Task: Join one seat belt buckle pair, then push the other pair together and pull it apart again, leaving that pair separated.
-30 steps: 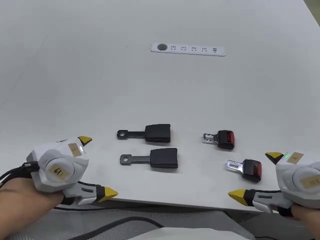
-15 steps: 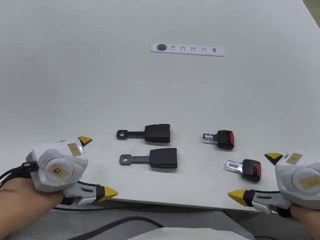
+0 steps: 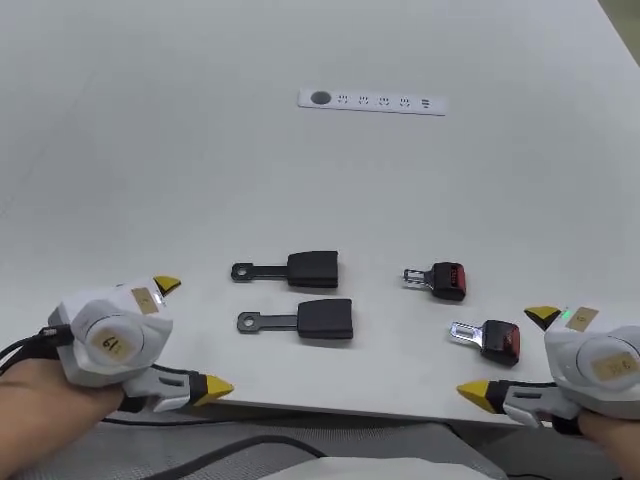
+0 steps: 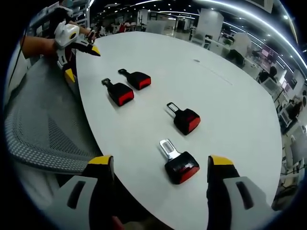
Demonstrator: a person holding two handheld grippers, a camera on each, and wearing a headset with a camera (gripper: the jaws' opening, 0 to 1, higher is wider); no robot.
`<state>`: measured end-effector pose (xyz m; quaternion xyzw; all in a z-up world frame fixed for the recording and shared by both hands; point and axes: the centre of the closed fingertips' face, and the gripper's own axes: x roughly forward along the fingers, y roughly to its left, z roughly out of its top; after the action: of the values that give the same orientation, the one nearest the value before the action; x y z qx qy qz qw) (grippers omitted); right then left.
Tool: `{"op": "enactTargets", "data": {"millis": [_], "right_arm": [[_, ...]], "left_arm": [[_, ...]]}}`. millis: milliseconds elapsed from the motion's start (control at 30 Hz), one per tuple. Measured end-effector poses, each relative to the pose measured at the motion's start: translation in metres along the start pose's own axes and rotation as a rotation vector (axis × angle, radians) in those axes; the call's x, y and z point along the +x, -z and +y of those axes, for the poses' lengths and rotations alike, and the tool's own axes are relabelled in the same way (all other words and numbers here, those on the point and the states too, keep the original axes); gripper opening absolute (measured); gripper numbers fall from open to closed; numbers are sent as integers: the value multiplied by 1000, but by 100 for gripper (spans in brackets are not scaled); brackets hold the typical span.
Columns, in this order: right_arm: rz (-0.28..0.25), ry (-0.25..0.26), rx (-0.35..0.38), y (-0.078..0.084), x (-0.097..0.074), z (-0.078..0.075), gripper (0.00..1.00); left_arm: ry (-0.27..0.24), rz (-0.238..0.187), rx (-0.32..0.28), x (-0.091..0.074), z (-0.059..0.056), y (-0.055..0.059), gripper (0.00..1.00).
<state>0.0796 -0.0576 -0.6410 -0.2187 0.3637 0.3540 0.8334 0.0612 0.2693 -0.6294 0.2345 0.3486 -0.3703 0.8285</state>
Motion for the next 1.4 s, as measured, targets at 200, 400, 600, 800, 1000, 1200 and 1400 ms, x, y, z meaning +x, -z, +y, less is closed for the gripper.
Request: {"op": "enactTargets", "data": {"millis": [200,400,600,800,1000,1200,1400], "right_arm": [[-6,1,4,0,-2,-1,78],[-24,-5,-3,-5,-1,-2,73],[-37,-27,-2,-11,1,0,67],[-34,-57,-30,-13,3,1,62],[-21,-63,-67,-12,7,-3,58],[3,-103,-87,-6,11,-3,51],[35,-110,-128,4,18,-13,48]], "left_arm": [[12,-18,5,-2,0,-2,86],[28,-18,3,-2,0,-1,81],[10,17,19,0,11,5,73],[39,-9,17,6,10,-6,63],[108,-8,50,19,-4,-17,55],[142,-3,93,32,-12,-33,54],[168,-2,127,45,-15,-46,52]]}}
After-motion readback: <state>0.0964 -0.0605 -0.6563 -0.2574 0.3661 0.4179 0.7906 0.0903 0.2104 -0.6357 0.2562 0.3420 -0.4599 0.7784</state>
